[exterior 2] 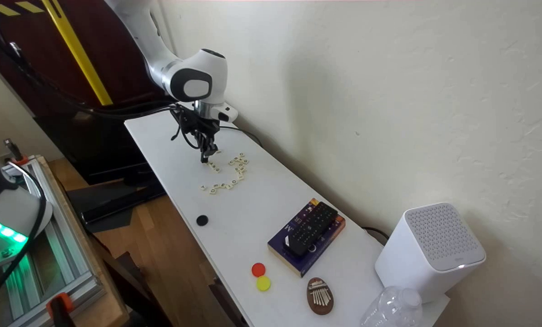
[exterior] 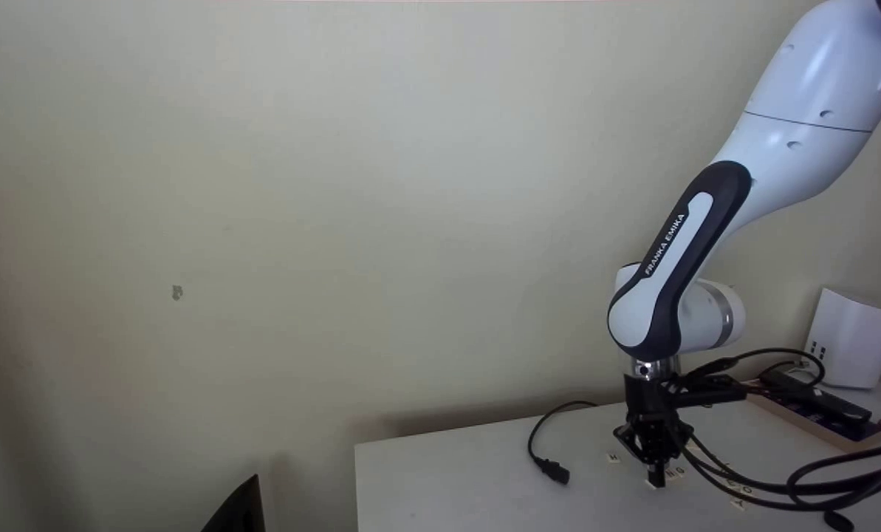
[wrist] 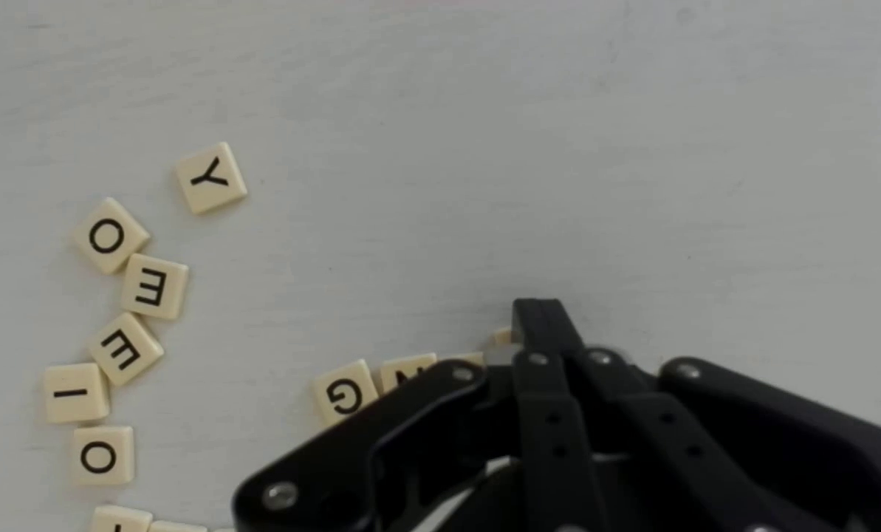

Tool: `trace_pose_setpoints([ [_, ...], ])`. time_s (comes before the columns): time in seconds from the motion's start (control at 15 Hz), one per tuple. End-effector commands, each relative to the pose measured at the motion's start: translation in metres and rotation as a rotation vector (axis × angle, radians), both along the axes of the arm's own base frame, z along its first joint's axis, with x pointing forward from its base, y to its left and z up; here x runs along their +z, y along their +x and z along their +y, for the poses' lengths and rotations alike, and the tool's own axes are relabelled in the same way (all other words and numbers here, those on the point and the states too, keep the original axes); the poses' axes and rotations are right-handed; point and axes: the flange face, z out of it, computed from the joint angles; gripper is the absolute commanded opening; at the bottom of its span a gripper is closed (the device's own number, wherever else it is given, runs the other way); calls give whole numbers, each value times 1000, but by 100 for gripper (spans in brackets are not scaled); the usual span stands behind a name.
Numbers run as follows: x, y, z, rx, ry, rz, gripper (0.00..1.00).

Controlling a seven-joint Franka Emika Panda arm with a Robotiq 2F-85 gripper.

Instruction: Move the letter pieces on the table

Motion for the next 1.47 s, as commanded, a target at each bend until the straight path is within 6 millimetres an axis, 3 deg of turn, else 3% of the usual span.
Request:
trace_pose_setpoints([
  [0.0, -15, -4, -6, -50, 0, -5, 0],
  [1.07, -13, 3, -8, -94, 0, -39, 0],
  [1.4, 2, 0, -10, -99, 2, -58, 0],
])
